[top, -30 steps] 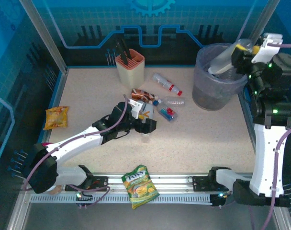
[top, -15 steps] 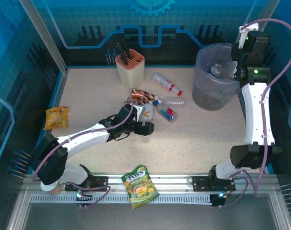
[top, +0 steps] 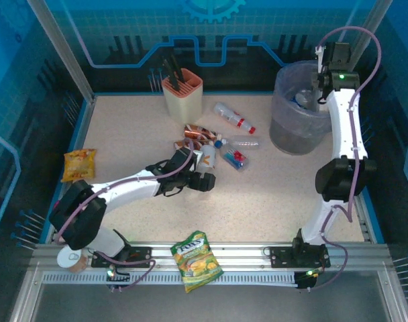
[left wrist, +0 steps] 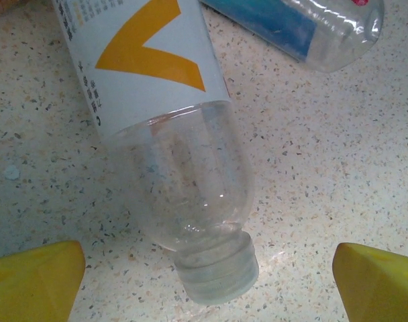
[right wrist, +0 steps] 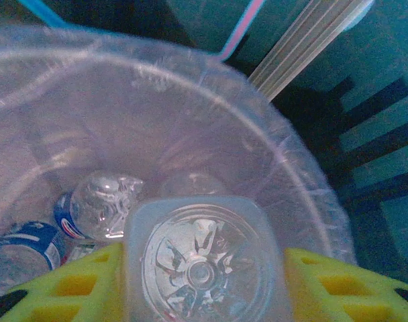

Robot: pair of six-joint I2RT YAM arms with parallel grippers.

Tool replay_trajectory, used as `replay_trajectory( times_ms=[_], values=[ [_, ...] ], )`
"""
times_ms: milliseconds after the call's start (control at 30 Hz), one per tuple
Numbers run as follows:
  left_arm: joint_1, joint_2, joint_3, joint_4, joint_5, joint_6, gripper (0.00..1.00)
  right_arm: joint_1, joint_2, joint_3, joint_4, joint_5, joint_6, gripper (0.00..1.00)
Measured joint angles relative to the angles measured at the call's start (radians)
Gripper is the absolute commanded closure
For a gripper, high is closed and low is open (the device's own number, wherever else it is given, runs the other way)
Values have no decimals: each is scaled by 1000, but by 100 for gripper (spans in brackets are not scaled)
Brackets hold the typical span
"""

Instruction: Put the plastic bottles in the bin

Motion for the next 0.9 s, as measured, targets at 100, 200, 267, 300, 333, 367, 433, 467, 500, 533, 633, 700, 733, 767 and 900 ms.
replay_trajectory(
  times_ms=[100,200,267,300,333,367,433,467,500,533,633,700,733,767,900],
  values=[
    [0,35,12,2,0,0,4,-14,53,22,-40,-11,2,76],
    [0,58,21,0,-4,1,5,-23,87,24,-62,-25,3,71],
    [0,72,30,-1,-9,1,5,-23,98,27,-61,-30,4,62],
    [0,79,37,0,-12,3,6,-23,99,31,-63,-34,5,55],
    [0,85,42,0,-14,3,6,-23,99,33,-66,-37,5,46],
    [0,91,47,0,-19,3,7,-24,99,37,-71,-41,8,36],
    [0,100,51,5,-21,3,7,-25,99,42,-81,-56,24,25],
    [0,105,53,6,-23,3,7,-25,101,52,-94,-68,31,21],
    [0,110,55,8,-23,3,8,-25,106,69,-110,-76,34,18],
    [0,116,56,10,-23,3,8,-25,110,85,-120,-83,39,17],
    [0,141,56,18,-23,2,10,-25,119,150,-157,-100,46,14],
    [0,159,59,20,-23,2,13,-25,119,198,-179,-109,51,13],
    [0,166,60,22,-23,2,14,-25,118,218,-185,-115,55,13],
    [0,172,61,23,-23,1,15,-25,116,235,-190,-124,58,13],
    [0,189,67,27,-27,0,22,-25,85,248,-215,-164,82,13]
  ],
)
